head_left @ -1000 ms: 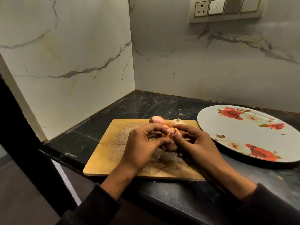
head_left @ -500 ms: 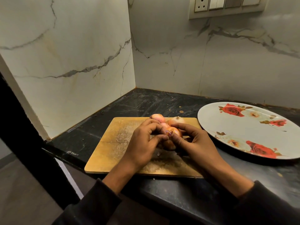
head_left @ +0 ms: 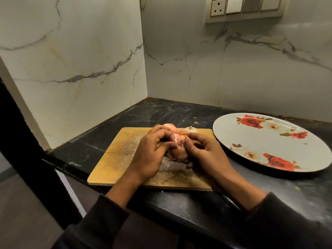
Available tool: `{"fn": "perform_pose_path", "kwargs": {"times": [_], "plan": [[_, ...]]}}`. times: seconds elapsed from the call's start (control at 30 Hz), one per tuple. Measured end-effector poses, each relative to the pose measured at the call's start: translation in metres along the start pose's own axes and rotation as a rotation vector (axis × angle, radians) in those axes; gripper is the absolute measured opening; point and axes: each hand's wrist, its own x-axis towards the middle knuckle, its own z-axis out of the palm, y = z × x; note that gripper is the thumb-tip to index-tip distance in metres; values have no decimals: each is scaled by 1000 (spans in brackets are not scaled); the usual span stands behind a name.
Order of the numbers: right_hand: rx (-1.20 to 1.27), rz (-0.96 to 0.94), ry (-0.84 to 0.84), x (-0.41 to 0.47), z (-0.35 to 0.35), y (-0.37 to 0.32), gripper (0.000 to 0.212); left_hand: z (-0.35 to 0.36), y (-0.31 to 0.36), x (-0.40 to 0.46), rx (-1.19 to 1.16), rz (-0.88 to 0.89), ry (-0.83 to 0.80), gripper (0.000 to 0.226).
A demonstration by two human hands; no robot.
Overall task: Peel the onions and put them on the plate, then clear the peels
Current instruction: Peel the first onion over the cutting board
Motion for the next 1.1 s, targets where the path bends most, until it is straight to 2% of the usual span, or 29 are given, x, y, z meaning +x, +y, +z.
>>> {"fn": "perform_pose_path", "kwargs": {"times": [0.17,0.37,0.5,0.63,0.83,0.97,1.1], "plan": [[-2,16,21,3,2,3,28,0,0,0,-84,5,-4,20],[-26,50,25,8,-3,7,37,1,-3,0,-146,-76,-50,18],[-41,61,22,7,-4,6,35,1,-4,1,-77,-40,-60,20],[-18,47,12,5,-2,4,25,1,-4,1,-52,-11,-29,15],[-130,-7,4,4,-7,2,31,3,-4,1,38,41,-81,18],[-122,-33,-83,3,-8,1,33,4,-4,1,103,66,-77,23],[-35,24,-97,4,-4,-2,38,3,-4,0,116,83,-65,21]]}}
